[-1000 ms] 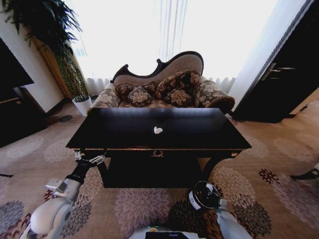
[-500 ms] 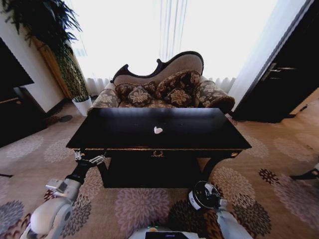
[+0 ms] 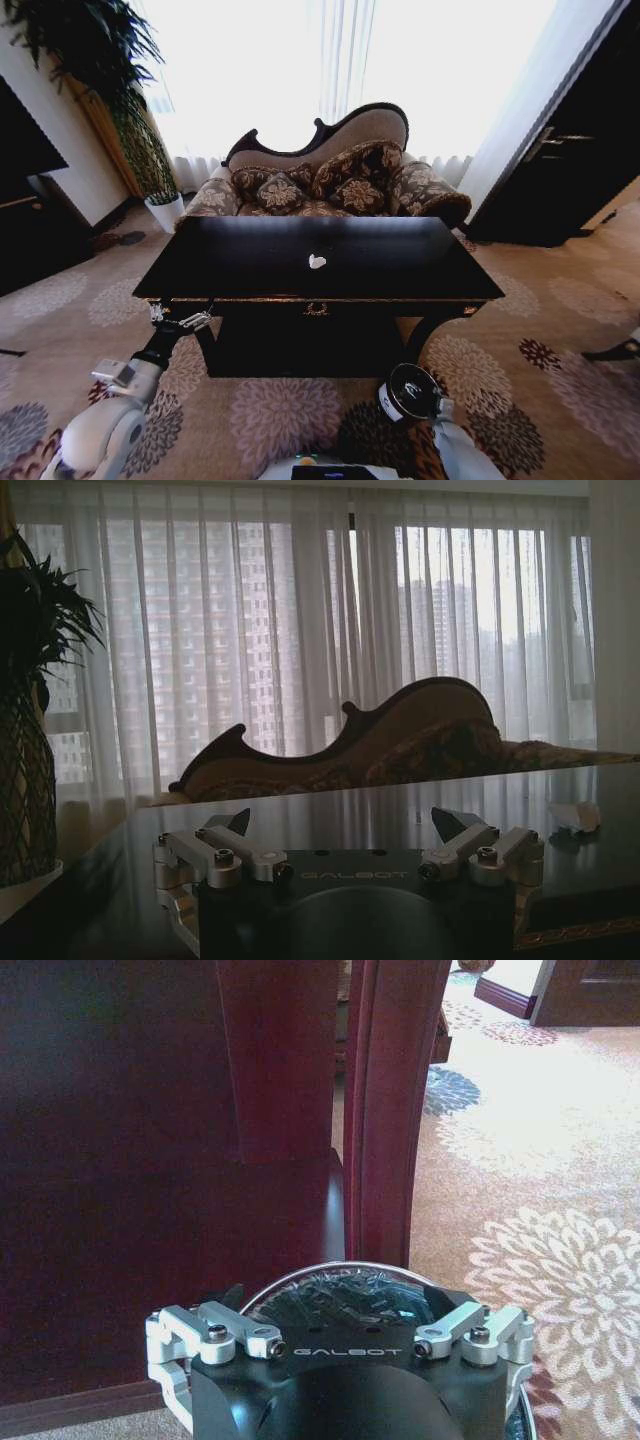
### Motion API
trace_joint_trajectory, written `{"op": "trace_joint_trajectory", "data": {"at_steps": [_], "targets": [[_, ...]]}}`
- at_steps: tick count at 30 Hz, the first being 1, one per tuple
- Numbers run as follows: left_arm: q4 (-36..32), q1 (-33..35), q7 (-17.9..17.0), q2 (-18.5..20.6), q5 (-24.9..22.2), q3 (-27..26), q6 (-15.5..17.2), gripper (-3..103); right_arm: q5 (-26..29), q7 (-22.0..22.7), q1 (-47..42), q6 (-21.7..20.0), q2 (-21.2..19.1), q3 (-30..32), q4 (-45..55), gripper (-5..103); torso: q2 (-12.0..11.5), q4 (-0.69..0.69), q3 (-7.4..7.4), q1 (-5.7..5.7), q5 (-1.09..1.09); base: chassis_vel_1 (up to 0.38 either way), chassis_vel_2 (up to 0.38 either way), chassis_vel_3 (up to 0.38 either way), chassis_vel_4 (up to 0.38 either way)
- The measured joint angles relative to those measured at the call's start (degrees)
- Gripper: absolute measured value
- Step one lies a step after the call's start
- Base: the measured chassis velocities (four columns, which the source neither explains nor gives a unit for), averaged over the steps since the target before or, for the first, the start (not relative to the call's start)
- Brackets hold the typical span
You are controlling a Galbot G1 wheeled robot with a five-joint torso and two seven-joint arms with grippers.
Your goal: Move to the front of the table and place the trash on the table into the trash bin.
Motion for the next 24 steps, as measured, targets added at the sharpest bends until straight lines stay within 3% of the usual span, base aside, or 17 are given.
{"op": "trace_joint_trajectory", "data": {"at_steps": [5, 12, 15, 24], "targets": [[0.0, 0.0, 0.0, 0.0, 0.0, 0.0, 0.0, 100, 0.5, -0.7, -2.2, 1.7, 0.4, 0.1, 2.5, 100, 0.0, 0.01, 0.0, 0.0, 0.0, 0.0, 0.0, 0.0, 0.0], [0.0, 0.0, 0.0, 0.0, 0.0, 0.0, 0.0, 100, 0.8, -2.6, -8.9, 8.1, 1.6, 0.6, 7.6, 100, 0.0, 0.0, -0.01, 0.0, 0.0, 0.0, 0.0, 0.0, 0.0], [0.0, 0.0, 0.0, 0.0, 0.0, 0.0, 0.0, 100, 1.4, -4.3, -15.4, 12.3, 2.7, 1.0, 12.4, 100, 0.0, -0.01, 0.0, 0.0, 0.0, 0.0, 0.0, 0.0, 0.0], [0.0, 0.0, 0.0, 0.0, 0.0, 0.0, 0.0, 100, 5.6, -7.0, -27.6, 15.7, 5.6, 2.2, 28.9, 100, 0.0, 0.0, -0.01, 0.0, 0.0, 0.0, 0.0, 0.0, 0.0]]}}
